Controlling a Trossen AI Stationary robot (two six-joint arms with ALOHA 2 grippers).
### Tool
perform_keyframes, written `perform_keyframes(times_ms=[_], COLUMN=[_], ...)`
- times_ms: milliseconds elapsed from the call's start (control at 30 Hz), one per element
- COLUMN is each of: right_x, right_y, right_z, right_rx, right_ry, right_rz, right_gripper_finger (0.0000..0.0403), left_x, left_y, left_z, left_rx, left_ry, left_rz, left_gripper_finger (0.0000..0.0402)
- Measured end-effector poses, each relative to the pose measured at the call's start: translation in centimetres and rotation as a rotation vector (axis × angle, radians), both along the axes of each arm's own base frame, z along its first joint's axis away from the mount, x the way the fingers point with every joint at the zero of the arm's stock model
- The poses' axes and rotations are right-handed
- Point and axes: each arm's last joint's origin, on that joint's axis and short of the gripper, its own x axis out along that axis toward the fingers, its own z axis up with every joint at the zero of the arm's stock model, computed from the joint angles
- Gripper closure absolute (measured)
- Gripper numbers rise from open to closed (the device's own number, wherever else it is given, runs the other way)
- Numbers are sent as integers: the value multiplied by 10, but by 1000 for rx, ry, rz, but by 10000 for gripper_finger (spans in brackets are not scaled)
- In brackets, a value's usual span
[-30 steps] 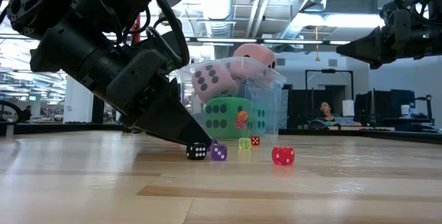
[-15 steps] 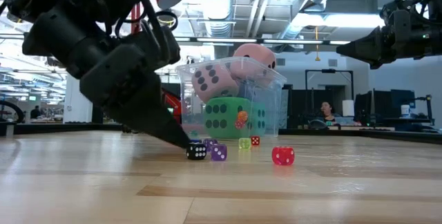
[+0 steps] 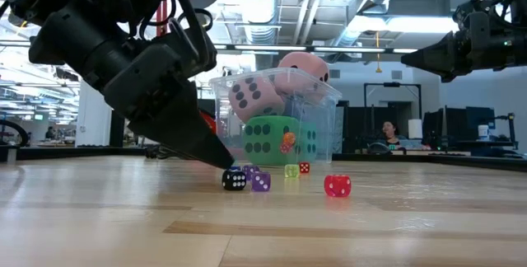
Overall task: Pick & Place Dice
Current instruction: Put the small blue dice into the transparent bin
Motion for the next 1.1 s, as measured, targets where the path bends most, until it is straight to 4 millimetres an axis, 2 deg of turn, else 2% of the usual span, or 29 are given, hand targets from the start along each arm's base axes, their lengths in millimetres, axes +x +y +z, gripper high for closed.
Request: perform_keyframes(times_ms=[333,633,1100], right_x=[0,0,0], right_y=[0,0,0], right_z=[0,0,0], right_rx=[0,0,0], right_ry=[0,-1,0], right_rz=[0,0,0], right_gripper_finger=[394,394,394], left_x=[6,7,6], left_y=[-3,-5,-5], left_z=[-12,-13,-14], left_rx=[-3,0,4], left_ry=[-24,-22,-13], left_rz=[6,1,3], left_gripper_finger=[204,209,316])
